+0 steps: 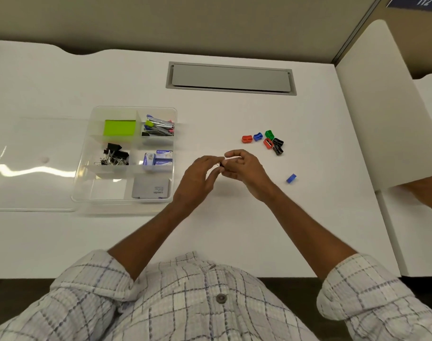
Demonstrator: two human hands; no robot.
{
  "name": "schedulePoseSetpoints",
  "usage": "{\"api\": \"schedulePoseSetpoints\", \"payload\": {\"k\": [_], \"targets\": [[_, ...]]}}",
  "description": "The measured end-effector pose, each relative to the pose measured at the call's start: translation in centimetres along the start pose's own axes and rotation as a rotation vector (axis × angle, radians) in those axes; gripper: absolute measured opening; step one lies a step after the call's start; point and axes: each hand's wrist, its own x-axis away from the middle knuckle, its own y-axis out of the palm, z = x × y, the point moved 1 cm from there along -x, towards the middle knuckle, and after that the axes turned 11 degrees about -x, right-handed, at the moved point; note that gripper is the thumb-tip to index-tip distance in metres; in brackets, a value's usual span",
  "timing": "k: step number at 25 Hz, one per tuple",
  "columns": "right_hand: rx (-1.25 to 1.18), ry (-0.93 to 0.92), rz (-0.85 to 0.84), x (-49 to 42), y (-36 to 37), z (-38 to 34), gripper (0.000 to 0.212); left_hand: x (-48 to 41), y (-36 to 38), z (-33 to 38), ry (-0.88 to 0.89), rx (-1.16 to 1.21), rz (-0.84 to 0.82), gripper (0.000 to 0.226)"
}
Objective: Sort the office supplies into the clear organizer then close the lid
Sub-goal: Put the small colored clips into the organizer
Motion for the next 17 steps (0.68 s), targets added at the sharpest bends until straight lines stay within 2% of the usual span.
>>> {"api": "schedulePoseSetpoints", "payload": {"k": [4, 6, 9, 13, 17], "targets": [[-0.014, -0.026, -0.030, 0.1, 1.2, 0.3, 0.034, 0.1, -1.7, -0.9, -0.018, 0.033, 0.034, 0.019], [0.052, -0.072, 0.024, 0.1, 1.9, 0.8, 0.029, 0.2, -2.5, -1.4, -0.030, 0.058, 0.046, 0.017], [0.529, -0.248, 0.177, 0.3, 2.9, 2.8, 0.029, 0.3, -4.1, -2.9, -0.099, 0.125, 0.100, 0.015], [1.159, -0.295, 0.048, 0.4, 3.6, 7.6, 0.061, 0.3, -7.6, -6.9, -0.234, 0.126, 0.201, 0.017], [1.368, -0.236, 0.085, -0.4, 4.4, 10.3, 0.083, 0.6, -11.9, -12.3, -0.372, 0.018, 0.194, 0.019]]}}
